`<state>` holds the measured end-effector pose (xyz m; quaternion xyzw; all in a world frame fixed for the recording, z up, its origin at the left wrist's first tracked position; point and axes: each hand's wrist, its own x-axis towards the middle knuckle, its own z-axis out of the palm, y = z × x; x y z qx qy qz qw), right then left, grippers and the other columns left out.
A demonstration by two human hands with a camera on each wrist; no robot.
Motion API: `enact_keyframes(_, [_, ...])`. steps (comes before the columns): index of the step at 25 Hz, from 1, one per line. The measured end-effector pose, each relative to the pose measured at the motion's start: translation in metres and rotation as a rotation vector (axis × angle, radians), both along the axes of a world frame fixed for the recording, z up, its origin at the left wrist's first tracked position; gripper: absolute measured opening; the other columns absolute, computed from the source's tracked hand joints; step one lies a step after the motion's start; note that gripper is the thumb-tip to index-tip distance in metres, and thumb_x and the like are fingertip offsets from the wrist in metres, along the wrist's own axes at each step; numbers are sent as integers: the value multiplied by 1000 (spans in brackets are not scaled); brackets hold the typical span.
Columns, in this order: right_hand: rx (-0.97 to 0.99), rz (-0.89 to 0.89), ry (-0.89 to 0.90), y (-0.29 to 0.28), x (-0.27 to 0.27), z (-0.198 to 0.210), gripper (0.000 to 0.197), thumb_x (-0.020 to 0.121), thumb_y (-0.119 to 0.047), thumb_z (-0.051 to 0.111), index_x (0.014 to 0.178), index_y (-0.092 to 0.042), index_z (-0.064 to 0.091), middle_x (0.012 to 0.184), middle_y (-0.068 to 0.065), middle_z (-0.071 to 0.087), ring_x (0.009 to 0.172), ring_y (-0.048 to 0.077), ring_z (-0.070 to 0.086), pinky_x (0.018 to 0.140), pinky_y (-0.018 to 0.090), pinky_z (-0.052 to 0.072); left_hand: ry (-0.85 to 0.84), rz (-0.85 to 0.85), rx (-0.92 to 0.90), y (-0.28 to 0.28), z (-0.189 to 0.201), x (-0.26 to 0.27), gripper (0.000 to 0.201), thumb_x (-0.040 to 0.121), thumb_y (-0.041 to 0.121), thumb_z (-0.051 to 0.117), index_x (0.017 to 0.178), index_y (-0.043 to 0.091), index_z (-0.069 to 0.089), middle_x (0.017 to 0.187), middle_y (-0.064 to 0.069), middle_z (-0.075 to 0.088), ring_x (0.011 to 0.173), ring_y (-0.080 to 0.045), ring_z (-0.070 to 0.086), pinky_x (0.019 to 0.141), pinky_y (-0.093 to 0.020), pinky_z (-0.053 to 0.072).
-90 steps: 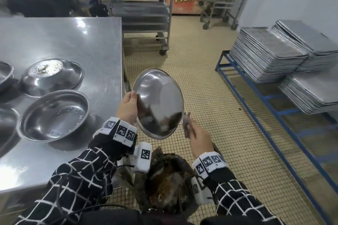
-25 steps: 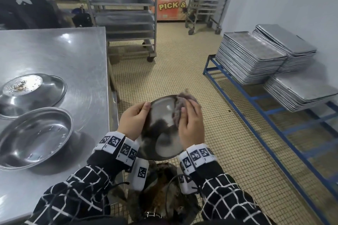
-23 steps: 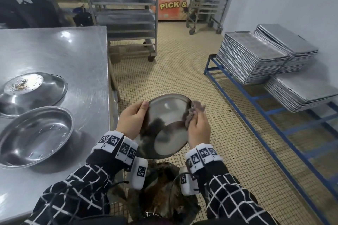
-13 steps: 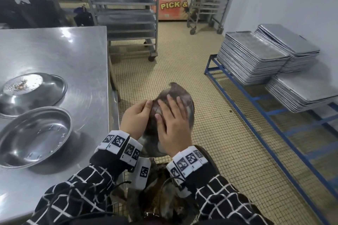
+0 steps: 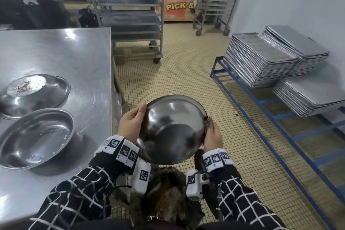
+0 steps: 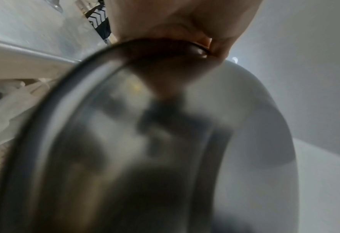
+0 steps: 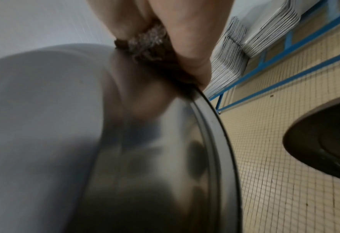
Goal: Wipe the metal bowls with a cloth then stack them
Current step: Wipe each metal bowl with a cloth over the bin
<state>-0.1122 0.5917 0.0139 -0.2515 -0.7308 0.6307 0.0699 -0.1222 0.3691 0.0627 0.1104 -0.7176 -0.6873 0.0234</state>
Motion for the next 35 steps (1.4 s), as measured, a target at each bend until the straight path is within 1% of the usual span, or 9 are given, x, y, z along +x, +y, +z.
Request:
enact_keyframes(5, [321,147,107,23,-8,18,29,101,-32,36,103,-14,58,85,-4,59,85,20,57,64,27,42,65,-172,-274,-2,-14,2,21,95,39,48,105,24,59,100,2,65,97,-17,61,89,-34,50])
enact_keyframes(9, [729,534,266,18,-18,42,20,99,-24,41,96,-13,58,89,-4,57,84,11,51,74,15,40,119,-346,-418,13,1,3,15,95,33,51,102,24,60,89,5,66,84,-9,64,78,-26,53])
enact_keyframes(12, [862,664,390,4,-22,46,17,98,-19,44,99,-10,58,95,-2,56,92,14,48,84,25,42,159,-385,-541,18,1,3,27,97,34,47,83,16,61,77,-3,64,77,-19,60,76,-36,50])
enact_keyframes(19, [725,242,643,-32,-17,43,29,94,-26,45,110,-7,59,115,10,46,98,7,46,84,8,43,153,-217,-522,13,-2,1,30,98,35,45,78,22,62,69,-1,63,70,-21,59,70,-35,47])
enact_keyframes(22, [741,408,684,-52,-2,31,28,94,-30,48,114,-13,53,117,5,45,108,11,46,94,29,47,173,-146,-483,15,4,-1,32,98,35,45,79,18,64,69,-2,64,68,-20,59,68,-36,47])
enact_keyframes(25, [898,418,622,-56,5,15,44,98,-42,34,130,-18,51,134,2,44,127,17,39,106,35,37,173,-87,-477,14,10,-3,35,98,39,43,85,17,67,74,-3,67,74,-20,62,72,-40,50])
enact_keyframes(28, [563,238,323,-44,1,11,50,98,-44,26,135,-17,48,137,2,45,125,16,43,93,21,36,157,-92,-488,10,10,-2,34,99,40,41,89,20,66,78,-3,67,77,-19,61,75,-38,49])
enact_keyframes(31, [359,202,76,-24,-1,2,41,101,-36,30,123,-14,57,113,-1,60,111,17,56,84,22,39,123,-77,-451,7,8,-1,34,100,39,39,89,19,65,76,-4,65,77,-21,60,74,-35,48])
enact_keyframes(35, [458,202,368,-39,12,15,30,100,-25,41,126,-17,52,121,-4,58,109,9,55,89,23,47,88,-44,-425,8,5,-5,39,100,37,37,87,10,62,78,-8,63,79,-26,58,77,-37,46])
